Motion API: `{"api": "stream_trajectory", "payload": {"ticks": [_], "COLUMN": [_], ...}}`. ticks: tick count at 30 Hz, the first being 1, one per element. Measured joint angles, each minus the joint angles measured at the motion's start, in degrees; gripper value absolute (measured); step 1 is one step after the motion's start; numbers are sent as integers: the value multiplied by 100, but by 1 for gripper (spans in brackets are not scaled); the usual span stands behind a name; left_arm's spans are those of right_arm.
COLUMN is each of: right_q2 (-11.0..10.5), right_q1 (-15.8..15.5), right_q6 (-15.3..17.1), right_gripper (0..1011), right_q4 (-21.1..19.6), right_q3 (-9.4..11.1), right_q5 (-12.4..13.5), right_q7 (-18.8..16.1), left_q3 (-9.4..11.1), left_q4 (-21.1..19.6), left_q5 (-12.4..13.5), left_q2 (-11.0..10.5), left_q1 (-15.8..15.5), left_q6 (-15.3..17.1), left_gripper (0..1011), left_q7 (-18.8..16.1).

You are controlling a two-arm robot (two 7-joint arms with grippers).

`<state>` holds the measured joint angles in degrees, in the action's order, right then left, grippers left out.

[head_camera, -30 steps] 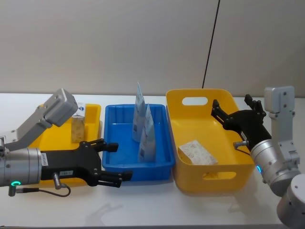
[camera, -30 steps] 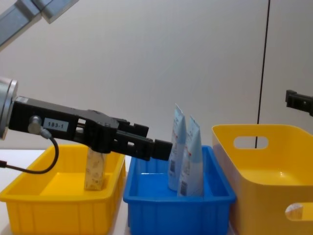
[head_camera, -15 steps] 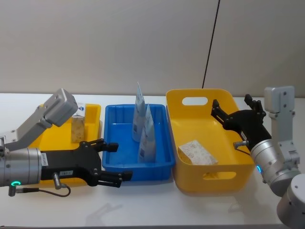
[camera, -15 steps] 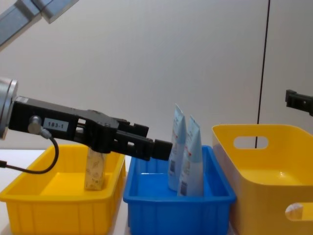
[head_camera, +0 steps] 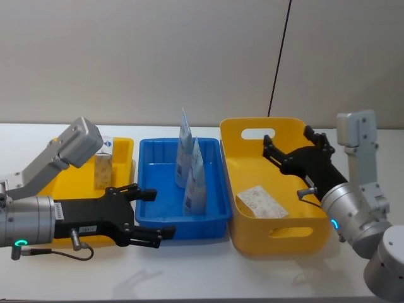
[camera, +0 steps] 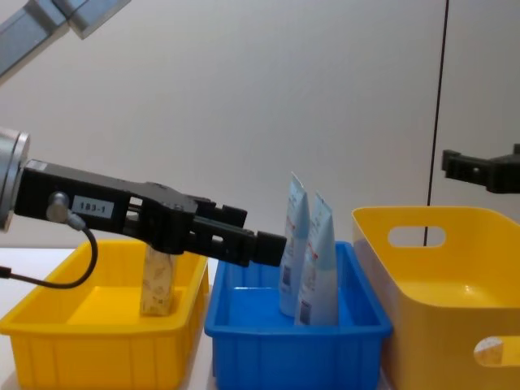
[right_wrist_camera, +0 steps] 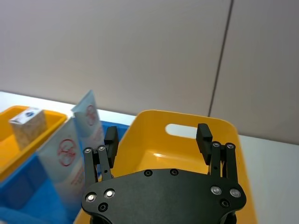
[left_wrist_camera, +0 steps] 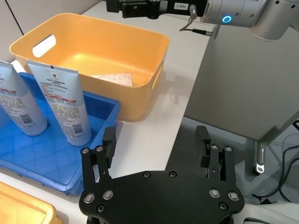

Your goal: Bimanual collaborative sorting of washing and personal care products

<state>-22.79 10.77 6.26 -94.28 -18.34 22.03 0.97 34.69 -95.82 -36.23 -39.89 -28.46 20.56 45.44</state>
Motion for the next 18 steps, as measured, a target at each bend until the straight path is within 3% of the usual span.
{"api": "stream_trajectory", "payload": {"ticks": [18], "right_q2": [-70], "right_q1": [367], "right_q6": [804], "right_gripper": [1003], "right_q4": [-267], "right_q3": [-427], "right_q5": [210], "right_q7": [-883], "left_q3": [0], "left_q4": [0], "left_q5": [0], "left_q2": [0], "left_q1": [0], "left_q6": [0], "left_gripper": [1002], "left_q7": [0]}}
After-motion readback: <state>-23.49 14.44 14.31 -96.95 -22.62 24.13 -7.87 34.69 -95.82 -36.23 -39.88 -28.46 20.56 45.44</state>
